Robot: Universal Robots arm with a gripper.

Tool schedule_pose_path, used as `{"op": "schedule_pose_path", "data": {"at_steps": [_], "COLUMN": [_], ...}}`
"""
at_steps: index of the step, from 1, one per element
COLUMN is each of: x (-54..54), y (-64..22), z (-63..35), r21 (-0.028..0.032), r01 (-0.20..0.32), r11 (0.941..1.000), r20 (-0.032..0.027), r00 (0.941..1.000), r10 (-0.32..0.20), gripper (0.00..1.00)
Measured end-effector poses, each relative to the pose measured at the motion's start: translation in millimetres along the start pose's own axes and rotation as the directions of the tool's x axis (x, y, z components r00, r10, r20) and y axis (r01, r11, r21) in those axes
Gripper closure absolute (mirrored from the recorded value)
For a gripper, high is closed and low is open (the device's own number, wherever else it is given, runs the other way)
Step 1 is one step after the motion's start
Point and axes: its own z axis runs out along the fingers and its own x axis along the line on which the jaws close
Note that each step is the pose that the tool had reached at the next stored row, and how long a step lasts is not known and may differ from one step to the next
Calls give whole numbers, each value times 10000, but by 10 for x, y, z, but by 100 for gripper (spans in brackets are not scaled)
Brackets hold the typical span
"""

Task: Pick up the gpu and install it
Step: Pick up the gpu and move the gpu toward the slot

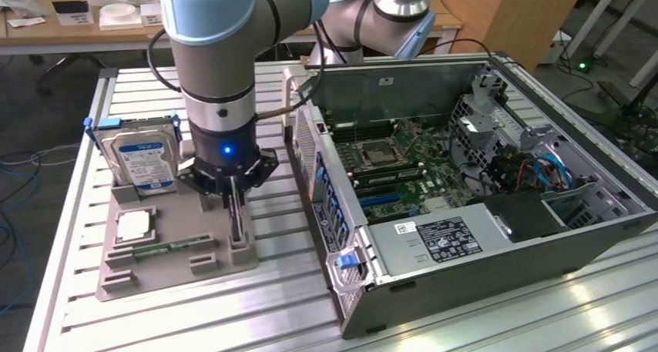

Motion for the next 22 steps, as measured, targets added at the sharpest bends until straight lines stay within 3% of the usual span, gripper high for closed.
{"op": "schedule_pose_path", "data": {"at_steps": [22], "x": [5], "y": [9], "z": [-302], "r21": [-388], "r01": [5], "r11": [9992], "r20": [1], "r00": [10000], "r10": [-5], "gripper": [72]}}
